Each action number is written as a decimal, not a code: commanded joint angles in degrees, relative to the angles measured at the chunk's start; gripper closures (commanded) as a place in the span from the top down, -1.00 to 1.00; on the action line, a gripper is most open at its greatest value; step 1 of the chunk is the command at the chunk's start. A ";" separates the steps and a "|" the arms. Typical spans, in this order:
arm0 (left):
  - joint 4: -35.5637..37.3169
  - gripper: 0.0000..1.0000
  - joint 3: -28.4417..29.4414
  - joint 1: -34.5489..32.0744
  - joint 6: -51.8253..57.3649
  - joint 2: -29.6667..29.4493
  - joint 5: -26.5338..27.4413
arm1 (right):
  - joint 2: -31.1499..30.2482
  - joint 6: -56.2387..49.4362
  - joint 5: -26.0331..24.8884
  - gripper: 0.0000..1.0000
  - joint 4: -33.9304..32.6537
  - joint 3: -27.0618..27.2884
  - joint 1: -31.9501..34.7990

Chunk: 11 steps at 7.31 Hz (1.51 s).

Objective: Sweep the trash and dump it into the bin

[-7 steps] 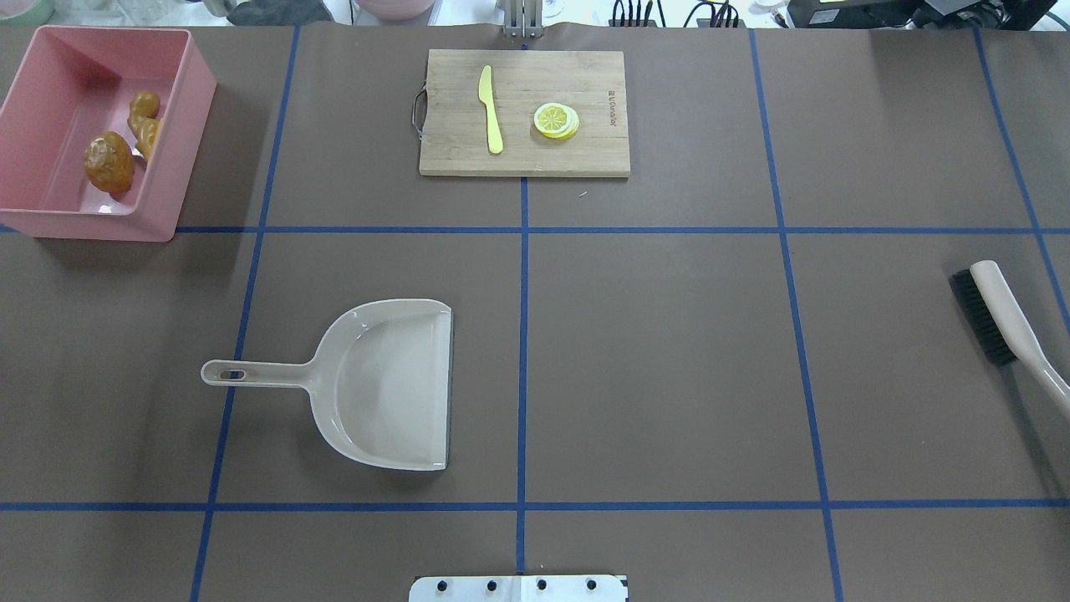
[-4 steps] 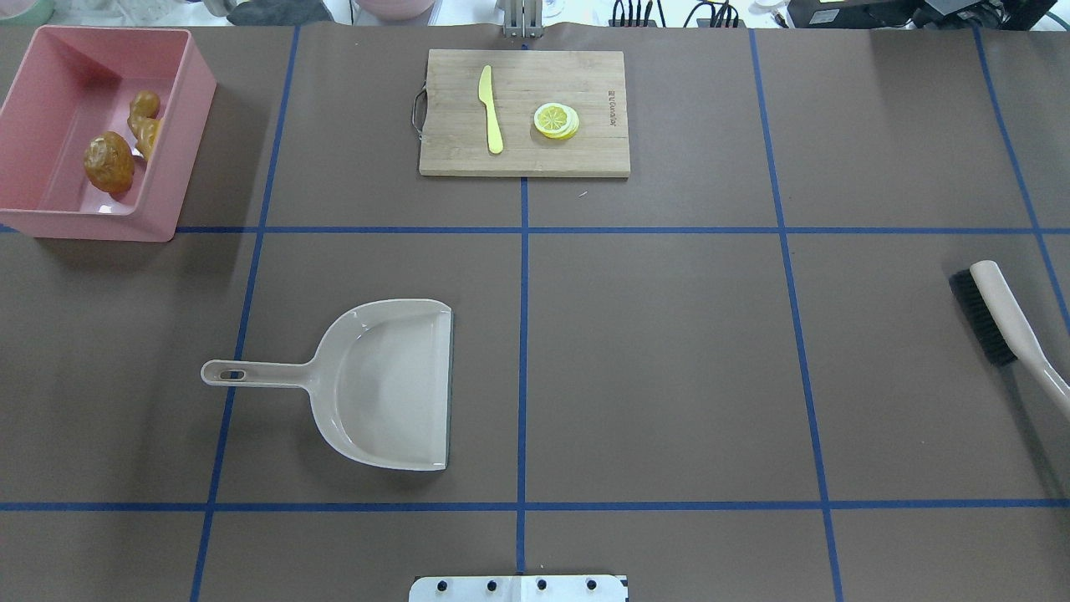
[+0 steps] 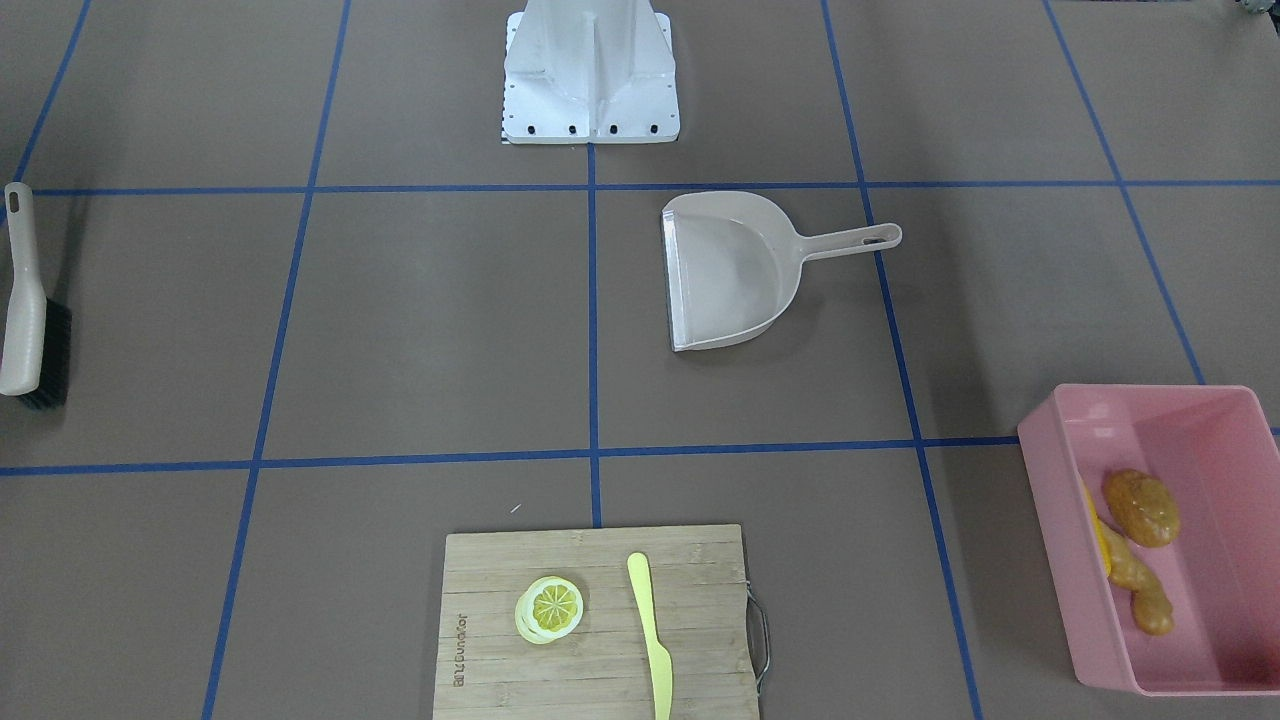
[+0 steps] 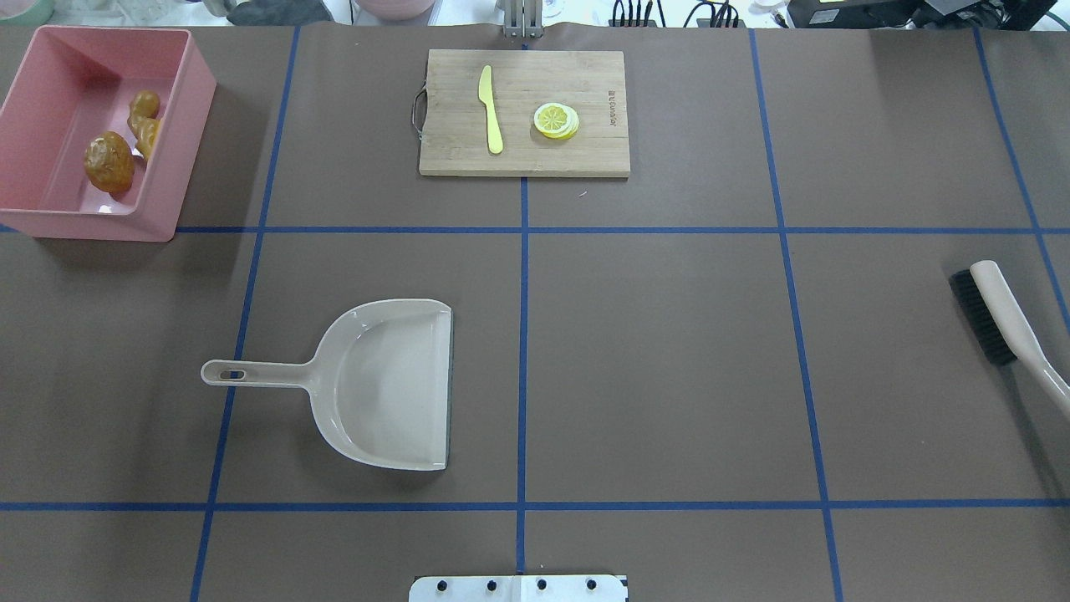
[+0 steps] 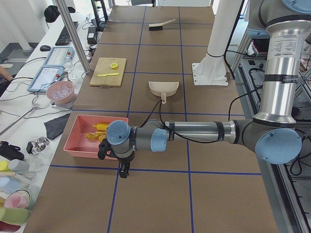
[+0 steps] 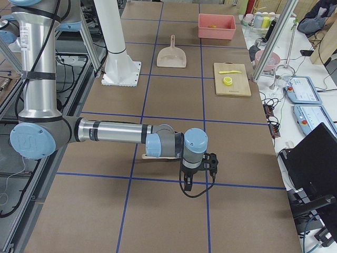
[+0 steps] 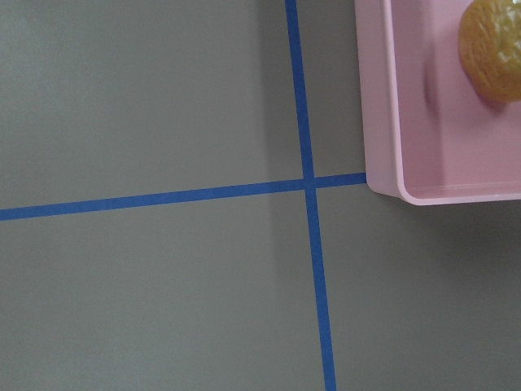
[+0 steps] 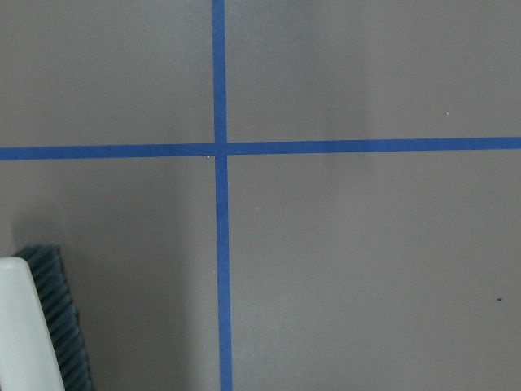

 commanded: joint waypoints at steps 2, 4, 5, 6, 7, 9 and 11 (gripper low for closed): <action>0.18 0.96 0.00 0.00 0.00 0.00 0.00 | 0.00 0.00 0.06 1.00 0.00 -0.04 0.03; 0.26 0.96 -0.08 0.00 0.00 0.00 0.00 | -0.18 0.09 0.06 1.00 0.00 -0.04 0.03; 0.26 0.96 -0.09 0.00 0.00 0.00 0.00 | -0.18 0.09 0.06 1.00 0.00 -0.04 0.03; 0.35 0.96 -0.09 0.00 0.00 0.00 0.00 | -0.18 0.09 0.15 1.00 0.00 -0.04 0.03; 0.44 0.96 -0.35 0.00 0.00 0.00 0.00 | -0.09 0.09 0.32 1.00 0.00 0.05 0.03; 0.53 0.96 -0.44 0.00 0.00 0.00 0.00 | -0.09 0.09 0.32 1.00 0.00 0.14 0.12; 0.70 0.96 -0.79 0.00 0.00 0.09 -0.09 | 0.00 0.09 0.41 1.00 0.00 0.05 0.12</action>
